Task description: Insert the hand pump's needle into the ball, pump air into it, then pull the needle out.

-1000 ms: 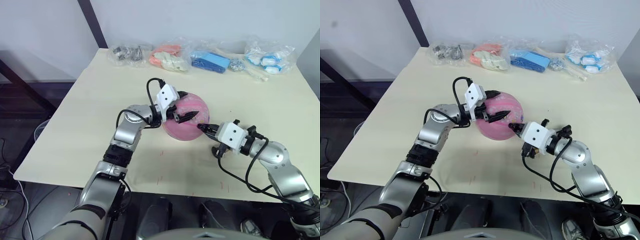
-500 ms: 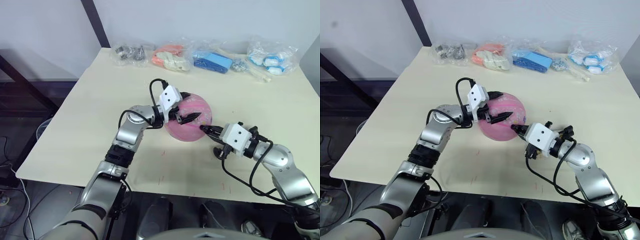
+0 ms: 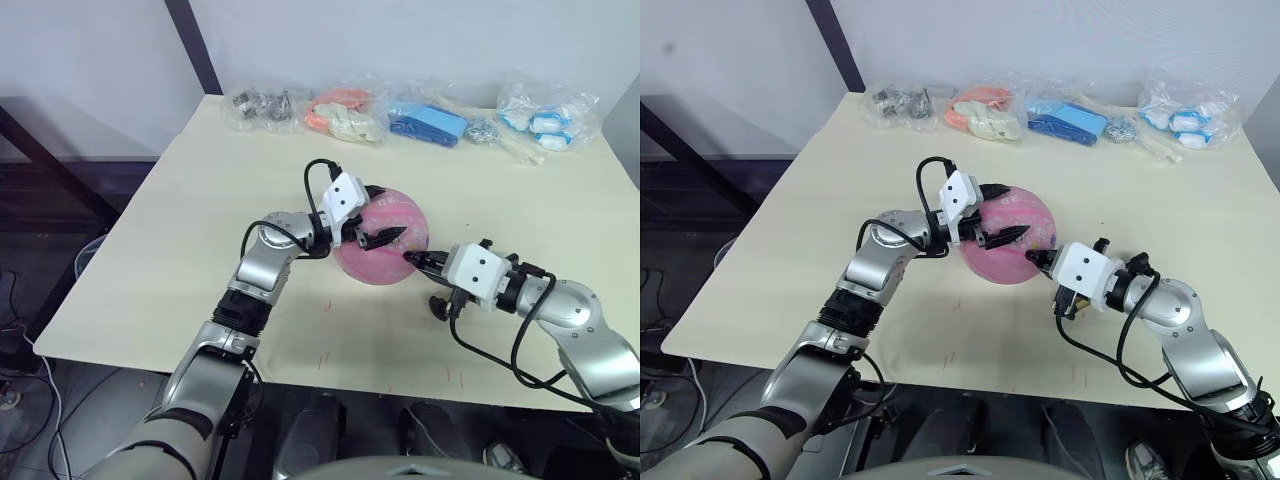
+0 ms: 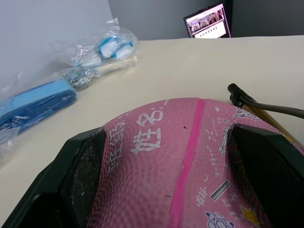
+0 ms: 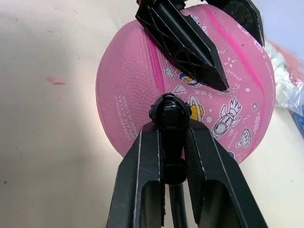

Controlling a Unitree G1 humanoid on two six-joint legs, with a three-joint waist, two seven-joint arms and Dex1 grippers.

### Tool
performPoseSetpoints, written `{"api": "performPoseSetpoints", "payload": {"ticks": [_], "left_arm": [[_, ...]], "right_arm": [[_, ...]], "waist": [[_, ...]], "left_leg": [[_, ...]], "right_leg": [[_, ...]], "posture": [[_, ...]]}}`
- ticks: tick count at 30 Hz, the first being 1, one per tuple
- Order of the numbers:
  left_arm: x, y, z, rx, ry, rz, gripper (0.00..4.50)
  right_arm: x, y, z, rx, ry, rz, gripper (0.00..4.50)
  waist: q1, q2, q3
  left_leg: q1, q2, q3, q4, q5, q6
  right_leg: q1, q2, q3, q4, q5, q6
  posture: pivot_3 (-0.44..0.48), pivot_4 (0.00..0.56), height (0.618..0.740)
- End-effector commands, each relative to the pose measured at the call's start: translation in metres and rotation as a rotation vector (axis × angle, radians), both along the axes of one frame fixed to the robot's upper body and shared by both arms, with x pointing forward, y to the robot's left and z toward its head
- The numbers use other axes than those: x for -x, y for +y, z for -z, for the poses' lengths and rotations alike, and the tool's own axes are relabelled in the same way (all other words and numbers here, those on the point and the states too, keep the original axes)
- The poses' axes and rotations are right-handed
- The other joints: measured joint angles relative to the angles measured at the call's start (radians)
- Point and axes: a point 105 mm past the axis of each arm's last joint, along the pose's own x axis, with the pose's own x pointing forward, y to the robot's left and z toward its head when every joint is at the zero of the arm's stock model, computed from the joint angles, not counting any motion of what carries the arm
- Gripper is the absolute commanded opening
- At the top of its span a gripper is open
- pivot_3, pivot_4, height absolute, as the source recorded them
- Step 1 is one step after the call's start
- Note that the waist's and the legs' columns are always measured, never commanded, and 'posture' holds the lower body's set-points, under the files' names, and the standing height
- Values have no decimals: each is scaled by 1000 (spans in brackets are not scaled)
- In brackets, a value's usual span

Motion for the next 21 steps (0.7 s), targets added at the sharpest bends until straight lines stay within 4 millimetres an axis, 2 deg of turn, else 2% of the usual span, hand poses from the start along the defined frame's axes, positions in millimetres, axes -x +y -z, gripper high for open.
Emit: {"api": "performPoseSetpoints", "payload": {"ticks": [1,21], "left_arm": [[-2,55,104,-254,301,-222,4500],[2,57,121,-327,310,-224,4500]], "right_arm": [[24,13,-65,-47,-252,-120,61],[34,4,-76,-6,-248,-128,61]], "waist": [[0,0,0],[2,0,0]], "left_leg": [[0,-1,0,0,0,0],[-2,-7,-5,0,-1,2]], "right_leg": [[0,0,0,0,0,0],[2,-6,-4,-1,-2,4]], "posture": [[0,150,740],[0,150,740]]}}
